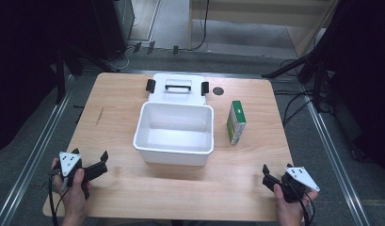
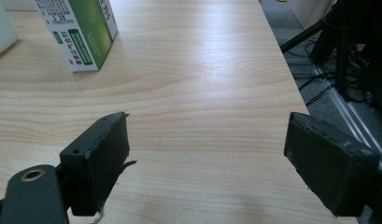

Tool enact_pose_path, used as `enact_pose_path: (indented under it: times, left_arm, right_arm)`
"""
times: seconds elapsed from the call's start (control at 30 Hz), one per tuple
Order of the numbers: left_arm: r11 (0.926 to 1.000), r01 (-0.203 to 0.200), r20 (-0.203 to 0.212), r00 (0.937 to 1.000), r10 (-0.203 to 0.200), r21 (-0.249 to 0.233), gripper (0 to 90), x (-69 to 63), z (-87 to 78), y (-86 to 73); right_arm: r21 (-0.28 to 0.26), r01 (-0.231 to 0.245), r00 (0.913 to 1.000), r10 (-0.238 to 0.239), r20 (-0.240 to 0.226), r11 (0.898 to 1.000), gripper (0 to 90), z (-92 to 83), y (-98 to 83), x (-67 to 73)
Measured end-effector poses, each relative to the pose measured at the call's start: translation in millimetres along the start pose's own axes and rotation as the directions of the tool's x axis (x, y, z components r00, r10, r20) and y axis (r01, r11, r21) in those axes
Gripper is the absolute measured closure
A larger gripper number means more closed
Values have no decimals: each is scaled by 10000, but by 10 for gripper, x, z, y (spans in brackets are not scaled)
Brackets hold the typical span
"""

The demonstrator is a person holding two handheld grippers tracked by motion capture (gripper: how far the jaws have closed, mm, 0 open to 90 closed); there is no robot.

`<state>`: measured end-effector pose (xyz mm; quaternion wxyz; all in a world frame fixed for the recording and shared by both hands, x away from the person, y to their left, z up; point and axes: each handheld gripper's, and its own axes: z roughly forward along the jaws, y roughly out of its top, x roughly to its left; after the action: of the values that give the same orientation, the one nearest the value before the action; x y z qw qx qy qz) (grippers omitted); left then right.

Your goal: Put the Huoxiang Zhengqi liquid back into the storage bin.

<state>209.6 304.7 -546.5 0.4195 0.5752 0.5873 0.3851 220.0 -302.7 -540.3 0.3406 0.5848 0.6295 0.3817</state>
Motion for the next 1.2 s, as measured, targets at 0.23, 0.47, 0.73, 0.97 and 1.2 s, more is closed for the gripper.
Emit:
enact_pose_path:
  times: [0.23,0.47,0.73,0.97,1.2]
  left_arm:
    - [9985,-309,-273,9991,322,458,0,-56,62,-20]
    - [9975,27,-756,9971,26,701,0,-46,79,-14]
    - [9961,-247,-1243,9916,353,852,0,-90,84,-14]
    - [9929,-292,-1243,9913,436,1150,0,-87,106,-7]
    - [9894,-656,-1283,9883,823,1294,0,-127,118,-8]
  right_arm:
    - [-99,-445,9976,439,-532,9990,152,-68,47,-78]
    - [352,776,9888,-724,-1303,9964,175,-143,205,56]
    - [630,1250,9764,-1115,-1851,9902,162,-154,373,234]
    - [1189,2197,9592,-1922,-2073,9683,247,-118,638,423]
    - [3498,2990,9426,-2179,-2529,8878,234,95,986,631]
